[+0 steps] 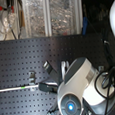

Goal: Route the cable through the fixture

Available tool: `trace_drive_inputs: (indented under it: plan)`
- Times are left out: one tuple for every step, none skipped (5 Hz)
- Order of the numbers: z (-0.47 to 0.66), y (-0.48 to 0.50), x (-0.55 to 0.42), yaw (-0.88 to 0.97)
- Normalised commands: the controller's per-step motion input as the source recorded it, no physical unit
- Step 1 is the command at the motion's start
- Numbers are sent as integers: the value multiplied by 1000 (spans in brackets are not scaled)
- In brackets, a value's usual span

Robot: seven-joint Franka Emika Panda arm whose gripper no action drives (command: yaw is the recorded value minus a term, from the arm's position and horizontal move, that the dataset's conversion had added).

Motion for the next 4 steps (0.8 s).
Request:
trace_drive_inputs:
  plan:
    - [15,16,-29,0]
    - [159,302,-274,0]
    - [251,432,-153,-57]
    - [65,-36,0,0]
